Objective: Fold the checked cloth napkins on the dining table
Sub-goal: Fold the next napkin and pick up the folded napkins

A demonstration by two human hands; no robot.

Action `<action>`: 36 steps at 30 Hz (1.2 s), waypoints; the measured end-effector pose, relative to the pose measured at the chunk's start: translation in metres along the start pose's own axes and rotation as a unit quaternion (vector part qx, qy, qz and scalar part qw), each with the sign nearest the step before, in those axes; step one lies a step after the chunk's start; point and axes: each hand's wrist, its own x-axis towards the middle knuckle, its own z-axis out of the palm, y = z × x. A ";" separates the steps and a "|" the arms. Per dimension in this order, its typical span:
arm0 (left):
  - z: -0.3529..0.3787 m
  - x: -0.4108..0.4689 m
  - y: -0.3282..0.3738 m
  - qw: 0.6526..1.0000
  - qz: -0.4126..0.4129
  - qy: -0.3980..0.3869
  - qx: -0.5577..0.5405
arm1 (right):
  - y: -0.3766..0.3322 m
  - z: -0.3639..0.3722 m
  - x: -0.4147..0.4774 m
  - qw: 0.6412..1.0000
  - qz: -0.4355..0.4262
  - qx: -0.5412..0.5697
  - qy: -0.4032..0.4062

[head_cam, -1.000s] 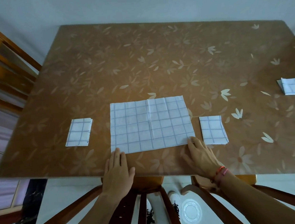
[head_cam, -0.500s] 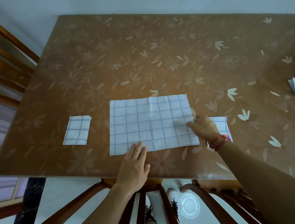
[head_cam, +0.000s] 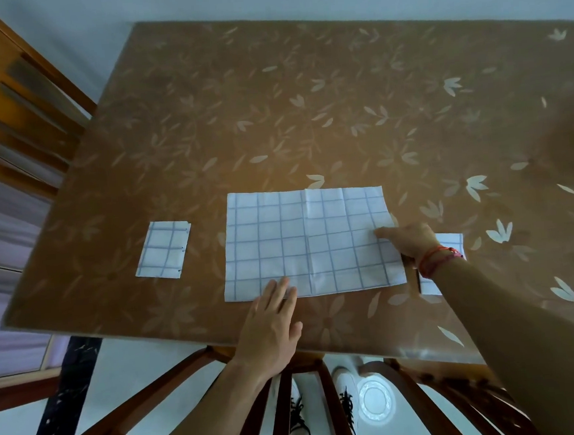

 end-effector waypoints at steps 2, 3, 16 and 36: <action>0.000 0.000 0.000 1.000 0.000 0.001 0.001 | -0.003 -0.001 0.001 1.000 -0.018 -0.020 0.016; 0.001 -0.001 -0.001 1.000 0.000 0.001 0.001 | -0.004 -0.001 0.001 0.999 -0.027 -0.025 0.021; -0.003 -0.001 0.002 1.000 -0.006 0.005 -0.014 | -0.011 -0.007 -0.011 0.999 -0.032 0.034 0.007; -0.007 0.018 0.067 0.996 -0.037 0.050 -0.068 | 0.051 0.005 -0.117 0.923 0.051 0.361 -0.121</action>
